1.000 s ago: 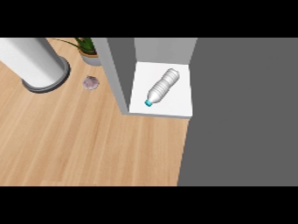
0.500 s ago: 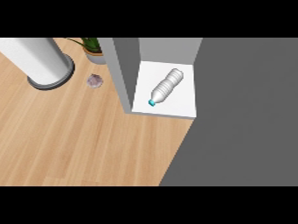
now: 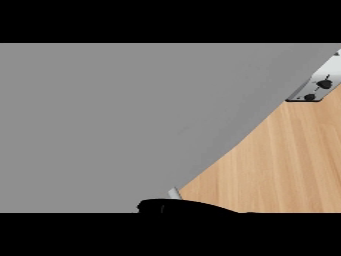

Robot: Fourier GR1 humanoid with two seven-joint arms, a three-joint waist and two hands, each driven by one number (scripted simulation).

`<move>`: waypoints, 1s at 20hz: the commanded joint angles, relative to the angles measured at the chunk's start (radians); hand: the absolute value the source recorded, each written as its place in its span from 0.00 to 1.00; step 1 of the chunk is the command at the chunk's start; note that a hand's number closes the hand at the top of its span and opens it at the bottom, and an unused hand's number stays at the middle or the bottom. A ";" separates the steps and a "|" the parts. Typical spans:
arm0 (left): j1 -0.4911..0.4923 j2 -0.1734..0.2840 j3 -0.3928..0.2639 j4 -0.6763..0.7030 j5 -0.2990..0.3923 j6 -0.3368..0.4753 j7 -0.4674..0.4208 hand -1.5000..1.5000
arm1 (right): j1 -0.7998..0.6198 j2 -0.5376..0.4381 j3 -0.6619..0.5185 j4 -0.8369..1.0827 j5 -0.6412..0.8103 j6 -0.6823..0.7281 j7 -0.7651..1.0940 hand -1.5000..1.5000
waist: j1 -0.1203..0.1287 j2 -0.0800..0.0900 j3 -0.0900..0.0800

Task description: Pick up the bottled water, place it into the cabinet and close the cabinet

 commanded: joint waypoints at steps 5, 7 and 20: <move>0.137 -0.015 0.135 0.057 0.026 -0.129 -0.048 0.00 | -0.403 0.037 -0.094 0.295 -0.202 -0.083 0.043 1.00 | -0.047 0.004 0.008; 0.161 -0.054 0.127 0.067 -0.012 -0.147 -0.063 0.00 | -0.402 0.038 -0.106 0.372 -0.229 -0.081 -0.003 1.00 | -0.066 0.006 0.008; 0.313 -0.158 0.285 0.021 -0.024 -0.296 -0.029 0.00 | -0.261 -0.050 -0.314 0.691 -0.264 0.225 -0.074 1.00 | -0.087 0.011 0.011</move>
